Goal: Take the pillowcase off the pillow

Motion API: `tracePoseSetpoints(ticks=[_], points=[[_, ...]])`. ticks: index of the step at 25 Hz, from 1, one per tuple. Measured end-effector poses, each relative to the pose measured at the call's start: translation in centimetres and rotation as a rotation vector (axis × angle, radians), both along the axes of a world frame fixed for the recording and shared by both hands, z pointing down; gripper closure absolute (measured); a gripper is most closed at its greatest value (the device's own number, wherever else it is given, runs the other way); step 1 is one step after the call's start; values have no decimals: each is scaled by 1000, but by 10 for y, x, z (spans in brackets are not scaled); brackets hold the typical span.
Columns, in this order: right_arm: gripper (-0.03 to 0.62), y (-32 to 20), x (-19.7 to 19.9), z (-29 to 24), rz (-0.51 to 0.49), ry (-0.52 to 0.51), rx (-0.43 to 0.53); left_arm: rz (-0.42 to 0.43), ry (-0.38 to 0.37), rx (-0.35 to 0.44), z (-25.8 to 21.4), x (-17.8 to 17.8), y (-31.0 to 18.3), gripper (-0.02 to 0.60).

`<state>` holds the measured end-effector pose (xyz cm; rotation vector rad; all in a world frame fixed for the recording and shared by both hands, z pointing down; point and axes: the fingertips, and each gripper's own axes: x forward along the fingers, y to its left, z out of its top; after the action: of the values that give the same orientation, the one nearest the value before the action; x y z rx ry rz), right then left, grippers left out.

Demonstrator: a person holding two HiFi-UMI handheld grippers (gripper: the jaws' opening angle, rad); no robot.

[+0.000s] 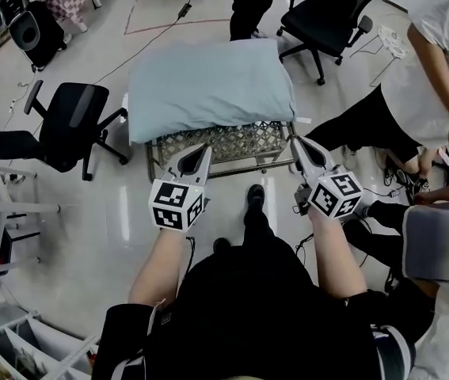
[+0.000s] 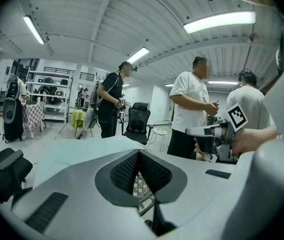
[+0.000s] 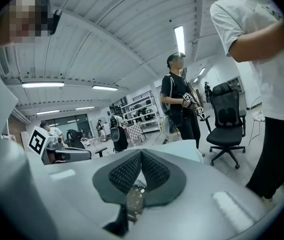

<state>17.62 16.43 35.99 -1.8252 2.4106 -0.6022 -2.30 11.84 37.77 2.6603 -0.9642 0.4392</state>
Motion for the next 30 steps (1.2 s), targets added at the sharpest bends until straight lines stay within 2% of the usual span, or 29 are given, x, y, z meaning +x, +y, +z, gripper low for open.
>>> tracePoseSetpoints(ticks=[5,12,13,15,19,23,27,30], points=[[581,-60,47,31,-10,-4,-61,9,-38,-56,26,51,-49,581],[580,-147,80,63,-74,3,-122,-11,-89,-125,67,103,-109,581],[580,-156,84,67,-78,9,-133,-10,-95,-140,74,108,-114,574],[580,-170,92,78,-82,17,-154,-6,-108,-165,87,119,-123,501],[580,-188,108,107,-63,28,-202,17,-154,-192,121,136,-137,455],[579,-189,131,139,-15,50,-280,105,-238,-246,169,151,-143,435],[577,-181,162,175,49,87,-368,182,-316,-273,207,161,-146,399],[560,-171,184,201,94,99,-443,227,-377,-287,228,165,-144,396]])
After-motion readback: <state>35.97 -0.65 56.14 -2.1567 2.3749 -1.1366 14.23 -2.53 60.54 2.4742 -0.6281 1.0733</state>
